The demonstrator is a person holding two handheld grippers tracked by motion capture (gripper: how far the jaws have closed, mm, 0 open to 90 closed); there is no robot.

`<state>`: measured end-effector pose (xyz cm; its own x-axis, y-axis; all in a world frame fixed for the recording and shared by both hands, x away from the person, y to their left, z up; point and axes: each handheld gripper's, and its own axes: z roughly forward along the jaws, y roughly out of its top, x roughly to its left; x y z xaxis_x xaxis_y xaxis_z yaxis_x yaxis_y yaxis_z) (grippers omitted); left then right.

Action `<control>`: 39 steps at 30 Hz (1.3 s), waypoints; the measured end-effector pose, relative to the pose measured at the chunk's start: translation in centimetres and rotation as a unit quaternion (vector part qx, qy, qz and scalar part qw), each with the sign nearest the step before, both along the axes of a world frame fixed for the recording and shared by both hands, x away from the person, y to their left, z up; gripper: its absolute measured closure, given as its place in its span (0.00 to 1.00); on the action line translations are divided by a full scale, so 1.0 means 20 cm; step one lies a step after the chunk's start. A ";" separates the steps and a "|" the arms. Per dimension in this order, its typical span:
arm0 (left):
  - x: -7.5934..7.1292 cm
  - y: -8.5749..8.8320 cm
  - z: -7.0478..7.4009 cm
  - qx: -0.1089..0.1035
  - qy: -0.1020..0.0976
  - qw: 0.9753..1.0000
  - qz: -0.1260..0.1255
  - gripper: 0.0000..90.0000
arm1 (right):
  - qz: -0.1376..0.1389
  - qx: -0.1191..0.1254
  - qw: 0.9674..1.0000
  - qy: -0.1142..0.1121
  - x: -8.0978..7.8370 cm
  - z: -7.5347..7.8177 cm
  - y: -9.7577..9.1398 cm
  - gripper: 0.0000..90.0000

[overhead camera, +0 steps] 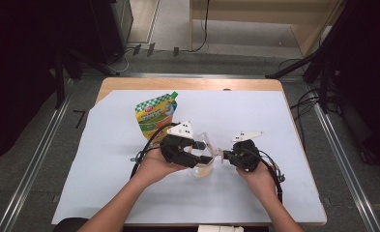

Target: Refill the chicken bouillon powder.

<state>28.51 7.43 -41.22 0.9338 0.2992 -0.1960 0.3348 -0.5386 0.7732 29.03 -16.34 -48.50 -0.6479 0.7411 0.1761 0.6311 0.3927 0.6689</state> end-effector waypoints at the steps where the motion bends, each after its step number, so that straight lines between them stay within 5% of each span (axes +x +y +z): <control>1: 0.00 -0.01 0.01 0.003 0.004 1.000 -0.005 0.63 | 0.000 0.000 1.000 0.000 0.00 0.00 0.00 1.00; 8: -0.02 -0.05 0.05 0.013 0.019 0.999 -0.035 0.90 | 0.000 0.004 1.000 0.001 0.00 0.00 0.00 1.00; 15: 0.00 -0.12 0.09 0.033 0.020 0.998 -0.052 0.93 | 0.003 0.007 1.000 0.001 -0.02 -0.01 -0.01 1.00; 26: 0.02 -0.23 0.09 0.035 0.033 0.997 -0.060 0.79 | -0.005 0.026 1.000 0.011 -0.03 -0.01 -0.02 1.00; 39: 0.03 -0.01 0.16 0.005 0.057 0.998 -0.027 0.52 | -0.010 0.057 0.998 -0.023 -0.18 0.12 -0.13 0.82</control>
<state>29.14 7.16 -38.11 0.9204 0.2520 -0.2989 0.3907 -0.5655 0.7264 25.53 -19.02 -46.20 -0.6428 0.7305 0.2305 0.6049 0.2994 0.7379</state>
